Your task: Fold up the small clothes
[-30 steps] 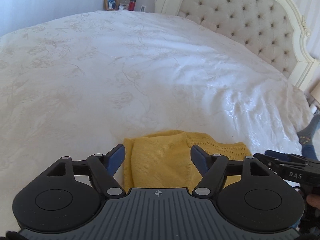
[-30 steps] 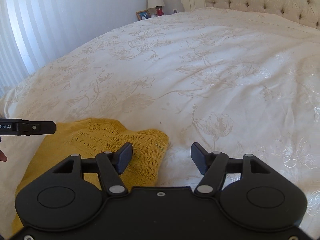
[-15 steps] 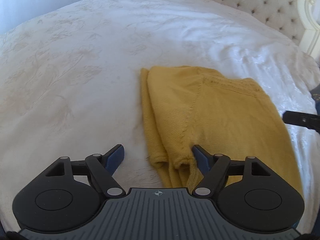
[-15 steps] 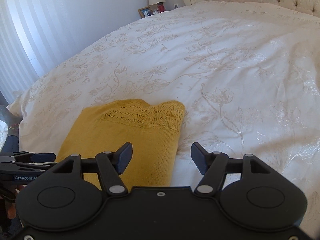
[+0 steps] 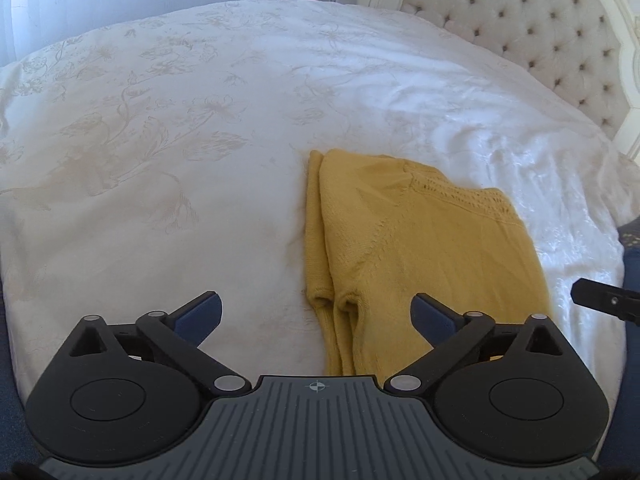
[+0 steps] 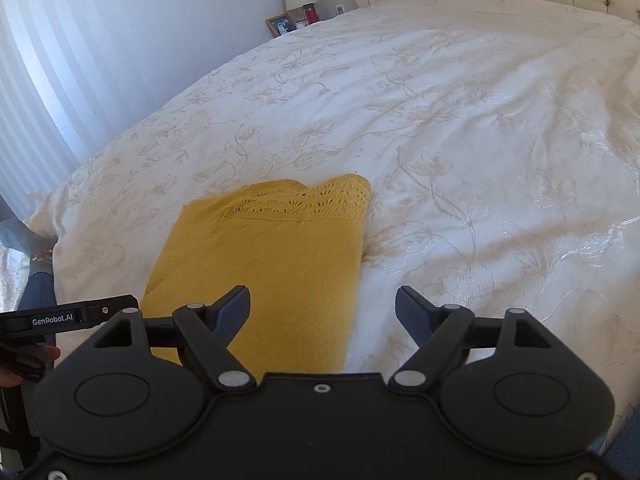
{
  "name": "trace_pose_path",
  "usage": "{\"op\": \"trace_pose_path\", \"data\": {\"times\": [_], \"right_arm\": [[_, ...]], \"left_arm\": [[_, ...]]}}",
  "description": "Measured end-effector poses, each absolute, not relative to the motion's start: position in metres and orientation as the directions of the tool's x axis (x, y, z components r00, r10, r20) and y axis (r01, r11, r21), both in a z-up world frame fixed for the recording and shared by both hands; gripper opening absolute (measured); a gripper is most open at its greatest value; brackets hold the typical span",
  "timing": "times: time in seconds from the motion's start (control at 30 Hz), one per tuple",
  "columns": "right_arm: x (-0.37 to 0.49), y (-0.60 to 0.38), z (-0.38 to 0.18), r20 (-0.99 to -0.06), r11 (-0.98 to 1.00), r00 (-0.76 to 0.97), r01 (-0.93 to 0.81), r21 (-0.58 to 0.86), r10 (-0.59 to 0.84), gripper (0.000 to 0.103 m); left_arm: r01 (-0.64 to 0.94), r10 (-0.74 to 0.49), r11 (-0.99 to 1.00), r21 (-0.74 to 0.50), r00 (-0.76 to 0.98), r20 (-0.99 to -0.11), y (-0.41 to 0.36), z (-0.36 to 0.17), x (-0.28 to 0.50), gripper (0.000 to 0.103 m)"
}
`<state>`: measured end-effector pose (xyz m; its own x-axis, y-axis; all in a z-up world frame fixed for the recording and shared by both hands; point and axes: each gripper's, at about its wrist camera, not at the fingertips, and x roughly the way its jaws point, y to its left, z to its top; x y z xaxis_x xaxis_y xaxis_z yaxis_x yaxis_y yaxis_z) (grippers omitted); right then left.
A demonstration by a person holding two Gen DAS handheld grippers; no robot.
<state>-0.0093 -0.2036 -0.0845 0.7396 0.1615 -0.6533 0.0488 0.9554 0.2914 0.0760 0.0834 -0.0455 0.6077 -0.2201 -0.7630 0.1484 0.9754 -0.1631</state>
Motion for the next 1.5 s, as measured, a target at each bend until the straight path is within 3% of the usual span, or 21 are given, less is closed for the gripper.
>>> {"op": "trace_pose_path", "data": {"times": [0.07, 0.1, 0.47, 0.97, 1.13, 1.5], "right_arm": [[-0.014, -0.203, -0.082, -0.652, 0.950, 0.739, 0.052, 0.308, 0.171, 0.100], [-0.015, -0.202, -0.081, -0.651, 0.947, 0.738, 0.053, 0.318, 0.178, 0.103], [-0.035, -0.190, -0.082, -0.716, 0.957, 0.686, 0.100, 0.272, 0.132, 0.102], [-0.056, -0.188, -0.077, -0.738, 0.982, 0.674, 0.116, 0.147, 0.031, 0.102], [-0.056, -0.191, -0.076, -0.759, 0.985, 0.651, 0.139, 0.101, -0.014, 0.102], [-0.061, -0.190, -0.069, -0.755, 0.983, 0.655, 0.111, 0.148, 0.039, 0.102]], "left_arm": [[0.164, -0.226, 0.974, -0.159, 0.599, -0.768, 0.078, -0.044, 0.068, 0.103], [0.169, -0.229, 0.973, -0.159, 0.594, -0.771, 0.075, -0.043, 0.064, 0.103], [0.197, -0.251, 0.966, -0.168, 0.556, -0.792, 0.049, -0.038, 0.028, 0.102], [0.148, -0.056, 0.988, 0.040, 0.591, -0.805, 0.022, -0.029, 0.003, 0.101], [0.092, -0.025, 0.995, 0.039, 0.610, -0.792, 0.024, -0.018, 0.002, 0.101], [0.116, -0.019, 0.992, 0.054, 0.551, -0.834, 0.017, -0.017, 0.001, 0.101]]}}
